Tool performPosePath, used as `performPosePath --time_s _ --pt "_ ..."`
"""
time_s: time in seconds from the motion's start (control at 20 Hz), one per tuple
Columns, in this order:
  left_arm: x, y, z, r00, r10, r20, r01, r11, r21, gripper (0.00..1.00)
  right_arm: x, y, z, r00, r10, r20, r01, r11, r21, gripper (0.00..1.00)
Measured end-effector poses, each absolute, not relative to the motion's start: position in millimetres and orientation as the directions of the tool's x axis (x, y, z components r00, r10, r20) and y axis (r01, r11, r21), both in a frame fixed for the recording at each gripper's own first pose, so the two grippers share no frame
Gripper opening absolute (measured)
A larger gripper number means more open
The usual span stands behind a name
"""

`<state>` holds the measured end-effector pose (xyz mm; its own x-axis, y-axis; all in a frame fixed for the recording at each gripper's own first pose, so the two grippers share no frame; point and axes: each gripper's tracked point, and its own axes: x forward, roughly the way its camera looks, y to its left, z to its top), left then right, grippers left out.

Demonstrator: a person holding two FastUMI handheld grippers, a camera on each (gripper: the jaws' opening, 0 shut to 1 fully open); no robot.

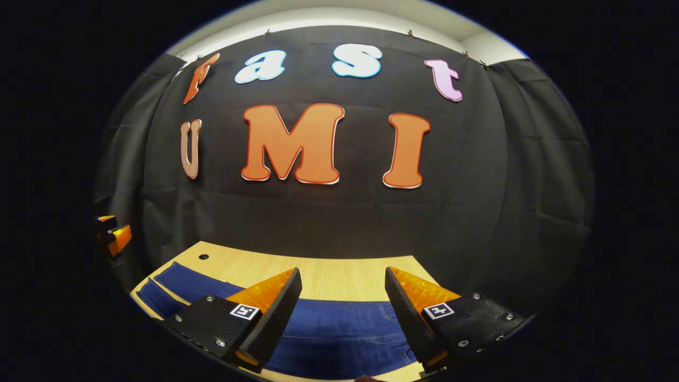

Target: Grasp the waist and the cuffs of the jeans and fold them to make the two legs overlap; first hold the waist and fold one-third of the jeans toward the cuffs, then hold the cuffs and fold the remaining one-third in the same direction to finish folding.

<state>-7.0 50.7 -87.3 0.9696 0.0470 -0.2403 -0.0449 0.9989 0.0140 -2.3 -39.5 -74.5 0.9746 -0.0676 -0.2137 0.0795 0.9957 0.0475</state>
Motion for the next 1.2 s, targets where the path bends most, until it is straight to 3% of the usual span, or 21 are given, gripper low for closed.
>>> performPosePath --time_s 0.2,0.35,0.5,0.65,0.8,1.0,1.2 --pt "-17 82 -125 0.938 0.06 -0.342 -0.086 0.994 -0.06 0.98 -3 -54 -118 0.937 -0.093 -0.337 0.114 0.993 0.042 0.97" --pt "-21 104 -149 0.92 0.055 -0.387 -0.097 0.991 -0.09 0.99 -6 -60 -134 0.916 -0.114 -0.385 0.145 0.988 0.054 0.97" --pt "-29 105 -176 0.878 -0.026 -0.478 -0.073 0.979 -0.188 0.98 -10 -57 -146 0.9 -0.127 -0.417 0.173 0.982 0.074 0.97" --pt "-31 137 -210 0.835 0.037 -0.548 -0.145 0.977 -0.155 0.98 -11 -48 -158 0.882 -0.133 -0.453 0.193 0.977 0.087 0.98" --pt "-36 150 -237 0.796 -0.006 -0.606 -0.165 0.96 -0.227 0.98 -15 -41 -176 0.852 -0.139 -0.504 0.228 0.966 0.119 0.98" --pt "-50 165 -284 0.702 -0.094 -0.706 -0.273 0.88 -0.388 0.98 -31 -40 -204 0.796 -0.128 -0.592 0.281 0.944 0.173 0.98" --pt "-69 180 -326 0.602 -0.122 -0.789 -0.415 0.796 -0.44 0.98 -41 -53 -238 0.748 -0.058 -0.661 0.336 0.892 0.302 0.98"
